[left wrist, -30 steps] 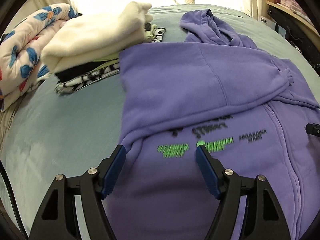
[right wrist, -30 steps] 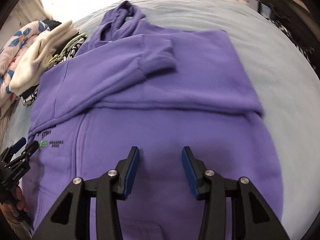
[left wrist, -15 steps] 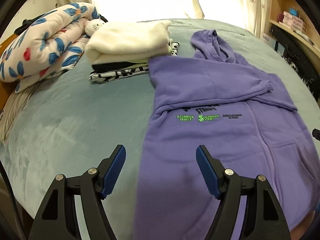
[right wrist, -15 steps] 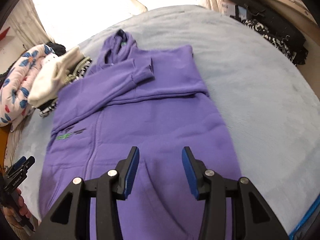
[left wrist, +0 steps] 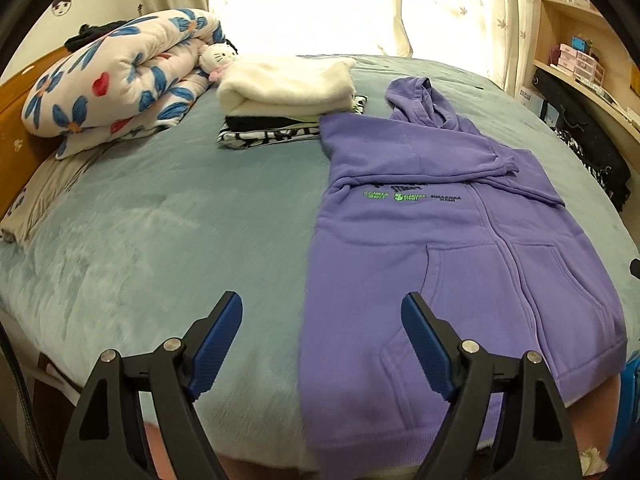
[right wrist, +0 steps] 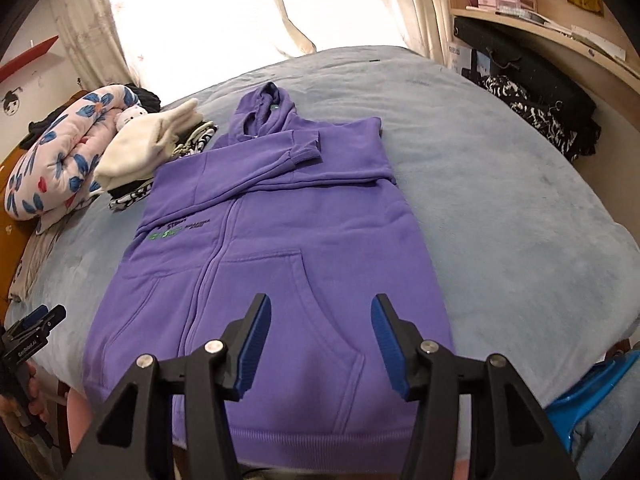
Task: Fold large clothes
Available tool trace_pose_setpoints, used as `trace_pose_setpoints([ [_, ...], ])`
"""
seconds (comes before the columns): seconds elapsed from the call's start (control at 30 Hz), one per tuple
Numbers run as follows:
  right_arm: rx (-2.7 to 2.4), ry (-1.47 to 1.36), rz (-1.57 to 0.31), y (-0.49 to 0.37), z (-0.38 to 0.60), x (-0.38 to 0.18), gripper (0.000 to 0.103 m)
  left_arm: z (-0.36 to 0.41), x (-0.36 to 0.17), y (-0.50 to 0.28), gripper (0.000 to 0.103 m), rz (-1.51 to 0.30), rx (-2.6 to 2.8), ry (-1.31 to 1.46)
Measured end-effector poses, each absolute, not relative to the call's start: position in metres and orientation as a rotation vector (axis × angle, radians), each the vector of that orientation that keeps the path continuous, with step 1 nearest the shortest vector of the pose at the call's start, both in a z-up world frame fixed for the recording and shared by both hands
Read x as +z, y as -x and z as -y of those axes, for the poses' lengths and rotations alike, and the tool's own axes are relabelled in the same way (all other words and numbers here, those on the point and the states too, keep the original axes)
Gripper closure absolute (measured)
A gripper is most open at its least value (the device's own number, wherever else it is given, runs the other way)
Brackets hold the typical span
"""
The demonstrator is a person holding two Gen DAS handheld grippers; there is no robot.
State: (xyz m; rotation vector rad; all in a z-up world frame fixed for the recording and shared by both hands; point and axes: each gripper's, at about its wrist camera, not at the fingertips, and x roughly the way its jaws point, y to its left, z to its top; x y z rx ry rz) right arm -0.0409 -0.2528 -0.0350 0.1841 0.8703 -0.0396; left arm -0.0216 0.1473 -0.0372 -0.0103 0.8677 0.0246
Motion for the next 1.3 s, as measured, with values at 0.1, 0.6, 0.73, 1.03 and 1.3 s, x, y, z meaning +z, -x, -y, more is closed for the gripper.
trace_pose_setpoints([
  [0.1,-0.038,-0.150,-0.829,0.059,0.251,-0.028,0.050,-0.156,-0.036,0.037,0.022,-0.855,0.029,0.020],
  [0.6,-0.067,-0.043,-0.835,0.108,0.305,-0.084,0.050,-0.172,-0.108,0.071,0.022,-0.888,-0.092,0.073],
  [0.73,-0.053,-0.109,-0.885,0.112,0.325,-0.106,0.050,-0.175,-0.129,0.066,0.022,-0.934,-0.094,0.132],
  [1.03,0.093,-0.156,-0.915,0.110,0.305,-0.126,0.050,-0.178,-0.140,0.062,0.017,-0.937,-0.114,0.198],
  [1.3,0.115,-0.173,-0.937,0.109,0.305,-0.139,0.051,-0.179,-0.144,0.059,0.016,-0.940,-0.126,0.204],
])
